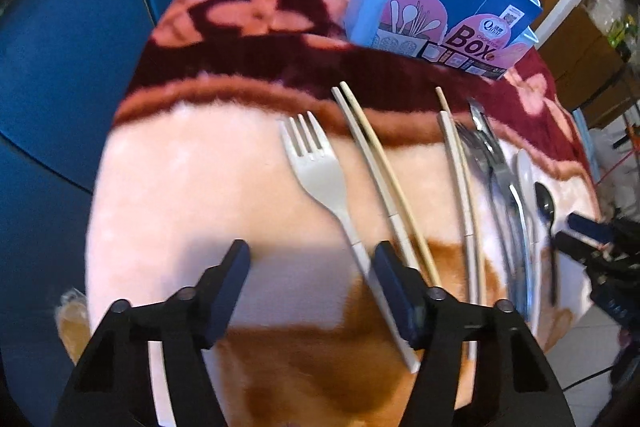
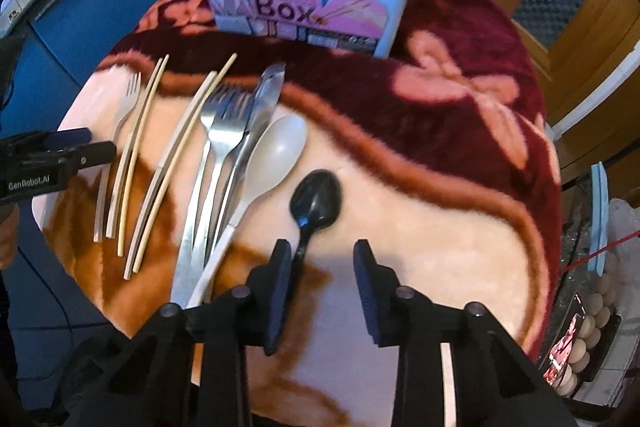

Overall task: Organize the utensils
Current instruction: 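Lower the left gripper onto the white plastic fork and close it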

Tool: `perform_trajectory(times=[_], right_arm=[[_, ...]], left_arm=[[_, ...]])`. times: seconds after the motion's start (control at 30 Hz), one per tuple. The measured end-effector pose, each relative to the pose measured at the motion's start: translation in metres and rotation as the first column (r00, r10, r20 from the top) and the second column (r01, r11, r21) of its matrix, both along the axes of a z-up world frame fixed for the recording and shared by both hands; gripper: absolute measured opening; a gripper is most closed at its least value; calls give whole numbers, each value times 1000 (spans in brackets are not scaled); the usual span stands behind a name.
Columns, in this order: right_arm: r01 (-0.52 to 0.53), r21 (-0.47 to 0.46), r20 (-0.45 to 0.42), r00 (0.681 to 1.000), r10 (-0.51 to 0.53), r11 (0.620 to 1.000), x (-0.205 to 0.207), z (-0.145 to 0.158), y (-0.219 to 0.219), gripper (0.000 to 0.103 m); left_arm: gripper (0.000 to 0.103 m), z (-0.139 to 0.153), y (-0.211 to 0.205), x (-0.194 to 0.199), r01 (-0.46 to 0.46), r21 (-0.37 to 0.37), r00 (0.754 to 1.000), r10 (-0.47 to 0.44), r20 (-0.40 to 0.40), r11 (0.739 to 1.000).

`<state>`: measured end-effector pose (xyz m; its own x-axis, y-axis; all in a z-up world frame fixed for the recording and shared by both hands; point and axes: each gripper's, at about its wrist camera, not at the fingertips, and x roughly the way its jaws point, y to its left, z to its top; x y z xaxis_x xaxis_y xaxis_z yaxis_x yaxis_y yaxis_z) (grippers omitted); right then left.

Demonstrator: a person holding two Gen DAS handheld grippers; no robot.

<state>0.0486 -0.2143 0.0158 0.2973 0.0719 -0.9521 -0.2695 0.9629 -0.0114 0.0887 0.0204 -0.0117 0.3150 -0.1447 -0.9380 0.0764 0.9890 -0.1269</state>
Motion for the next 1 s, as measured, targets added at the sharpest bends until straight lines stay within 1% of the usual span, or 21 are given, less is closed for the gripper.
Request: perform_trajectory(times=[0.07, 0.13, 0.17, 0.23, 0.3, 0.37, 0.5, 0.53, 0.6, 0.7, 0.77, 0.87, 0.93, 1.0], right_arm=[[-5, 7, -15, 1000, 5, 1000, 2, -2, 3, 31], [-1, 18, -32, 999, 2, 1000, 5, -4, 4, 30], [-2, 18, -38, 999, 2, 1000, 7, -6, 5, 30], [-2, 2, -55, 998, 2, 1000, 9, -11, 7, 30], [-6, -11, -62, 998, 5, 1000, 9, -15, 10, 30], [-7, -5, -63, 998, 7, 1000, 9, -15, 10, 28], [12, 22, -83, 997, -10, 1000, 11, -16, 6, 23], [15, 23, -87, 996, -13, 1000, 13, -16, 5, 21], [16, 22, -87, 996, -14, 1000, 18, -16, 4, 13], [31, 36, -70, 997, -28, 999, 21, -18, 2, 9], [37, 52, -54, 998, -35, 998, 21, -18, -1, 8], [46, 91, -22, 999, -45, 995, 16, -17, -8, 8], [60, 125, 13, 998, -63, 990, 10, -14, -14, 8], [78, 154, 68, 994, -89, 985, 2, -9, -22, 8]], left_arm=[[56, 1, 0, 3, -3, -10, 1000, 3, -5, 1000], [47, 2, 1, 6, -1, -27, 1000, 0, -15, 1000], [43, 1, 1, 7, 1, -49, 1000, -2, -30, 999], [25, 0, 1, 10, 3, -97, 998, -9, -60, 995], [16, -1, 0, 12, 7, -142, 996, -20, -89, 990], [14, -4, -1, 14, 5, -163, 993, -24, -113, 987], [13, -5, -3, 15, 14, -156, 992, -33, -119, 988], [13, -5, -3, 15, 18, -149, 992, -36, -120, 989], [13, -6, -9, 16, 28, -121, 991, -43, -124, 992], [13, -8, -18, 19, 43, -93, 988, -56, -142, 995], [13, -8, -16, 22, 37, -108, 988, -52, -145, 993], [11, -6, -6, 20, 16, -161, 991, -37, -127, 987], [10, -5, -1, 16, 10, -180, 995, -28, -99, 984], [10, -3, 2, 9, 9, -192, 998, -21, -61, 981]])
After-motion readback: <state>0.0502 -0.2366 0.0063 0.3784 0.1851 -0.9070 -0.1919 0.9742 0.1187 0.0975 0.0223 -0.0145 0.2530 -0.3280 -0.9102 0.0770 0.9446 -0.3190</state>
